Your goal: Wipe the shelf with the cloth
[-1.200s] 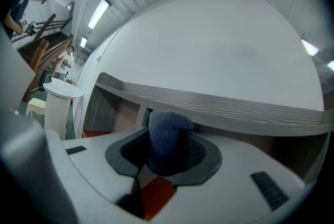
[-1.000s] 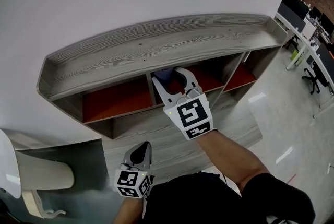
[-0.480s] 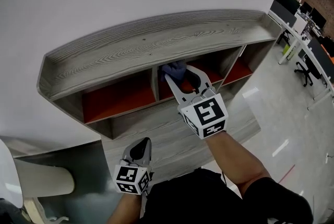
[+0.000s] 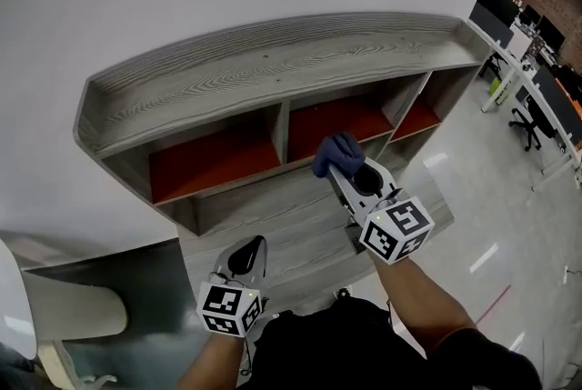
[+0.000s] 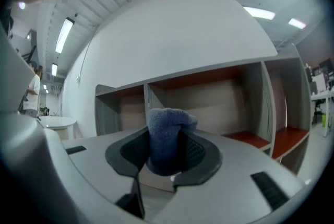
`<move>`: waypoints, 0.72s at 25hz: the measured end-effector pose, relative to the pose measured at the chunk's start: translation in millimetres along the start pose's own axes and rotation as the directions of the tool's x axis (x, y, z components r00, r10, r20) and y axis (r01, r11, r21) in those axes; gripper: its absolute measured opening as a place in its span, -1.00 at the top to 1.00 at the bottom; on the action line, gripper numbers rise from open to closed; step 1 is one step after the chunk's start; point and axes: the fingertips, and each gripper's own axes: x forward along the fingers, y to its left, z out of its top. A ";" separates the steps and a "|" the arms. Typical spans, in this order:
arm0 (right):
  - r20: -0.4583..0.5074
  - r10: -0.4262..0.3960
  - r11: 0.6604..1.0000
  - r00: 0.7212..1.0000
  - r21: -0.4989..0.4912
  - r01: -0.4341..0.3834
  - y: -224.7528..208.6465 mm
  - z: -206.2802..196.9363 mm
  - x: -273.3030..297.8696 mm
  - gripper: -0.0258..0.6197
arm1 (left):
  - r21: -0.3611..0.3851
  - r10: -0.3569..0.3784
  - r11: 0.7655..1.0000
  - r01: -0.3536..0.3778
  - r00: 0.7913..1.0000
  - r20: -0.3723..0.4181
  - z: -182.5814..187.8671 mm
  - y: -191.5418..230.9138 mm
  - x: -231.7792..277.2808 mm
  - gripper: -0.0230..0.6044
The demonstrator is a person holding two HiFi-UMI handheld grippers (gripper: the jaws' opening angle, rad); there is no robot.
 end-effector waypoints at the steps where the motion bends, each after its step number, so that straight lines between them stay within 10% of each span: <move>1: -0.010 0.010 1.000 1.000 0.030 -0.010 0.5 -7.1 -5.2 0.49 | -0.001 0.006 1.000 -0.006 1.000 0.004 0.5 -0.7 -1.7 0.90; 18: -0.155 0.352 0.936 0.923 0.074 -0.345 36.6 -74.0 -151.4 0.51 | -0.058 0.165 0.985 -0.161 0.984 0.068 -6.6 -115.3 -28.3 0.89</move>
